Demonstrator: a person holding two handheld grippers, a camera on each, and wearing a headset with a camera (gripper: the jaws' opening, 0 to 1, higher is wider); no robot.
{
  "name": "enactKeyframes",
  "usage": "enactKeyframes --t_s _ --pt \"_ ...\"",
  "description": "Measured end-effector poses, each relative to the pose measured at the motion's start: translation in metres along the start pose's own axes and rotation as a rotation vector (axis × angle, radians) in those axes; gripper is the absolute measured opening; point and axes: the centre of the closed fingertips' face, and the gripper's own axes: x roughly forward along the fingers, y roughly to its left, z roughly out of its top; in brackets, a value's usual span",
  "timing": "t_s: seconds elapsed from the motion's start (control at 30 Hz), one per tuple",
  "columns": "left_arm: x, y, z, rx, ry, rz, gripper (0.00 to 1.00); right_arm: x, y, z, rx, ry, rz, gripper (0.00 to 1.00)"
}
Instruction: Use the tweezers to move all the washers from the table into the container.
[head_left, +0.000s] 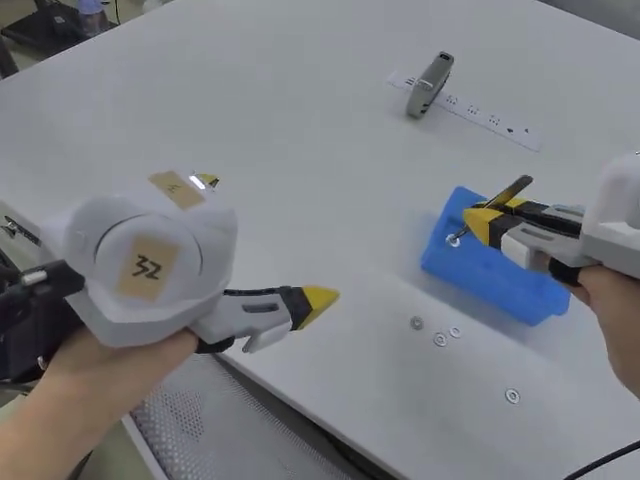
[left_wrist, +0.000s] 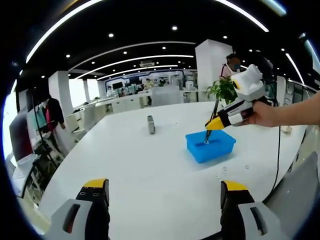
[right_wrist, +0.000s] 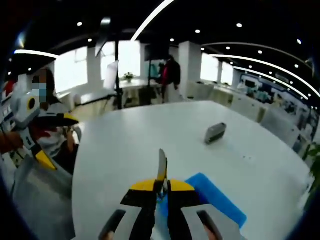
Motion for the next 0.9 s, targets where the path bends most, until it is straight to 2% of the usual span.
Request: enactKeyframes --t_s 0.07,0.17,0.27,0.4,0.5,0.7,0.8,0.9 --pt "-0.001 0.005 0.000 -0.010 0.014 0.005 0.93 0.003 -0.005 0.000 0.011 0.002 -0.003 0.04" --pt "-0.003 0.016 0.004 -0.008 0.004 0.008 0.90 0.004 -0.009 0.000 0.022 0.000 -0.008 0.04" --pt "-0.005 0.029 0.004 -0.024 -0.004 0.034 0.89 0.007 -0.012 -0.004 0.018 0.015 -0.023 0.04" --pt "-0.003 0.030 -0.002 -0.055 0.010 0.038 0.88 0.010 -0.017 -0.008 0.029 0.024 -0.024 0.04" --pt "-0.002 0.026 -0.005 -0.036 0.014 0.046 0.89 0.008 -0.019 -0.012 0.045 0.025 -0.027 0.04" --pt "0.000 0.036 -0.009 -0.056 0.027 0.059 0.89 0.010 -0.020 -0.011 0.028 0.034 -0.026 0.04" --pt "0.002 0.030 -0.007 -0.070 0.023 0.051 0.89 0.011 -0.022 -0.013 0.036 0.033 -0.026 0.04" --pt "0.003 0.026 -0.006 -0.046 0.026 0.052 0.90 0.011 -0.025 -0.019 0.051 0.039 -0.025 0.04"
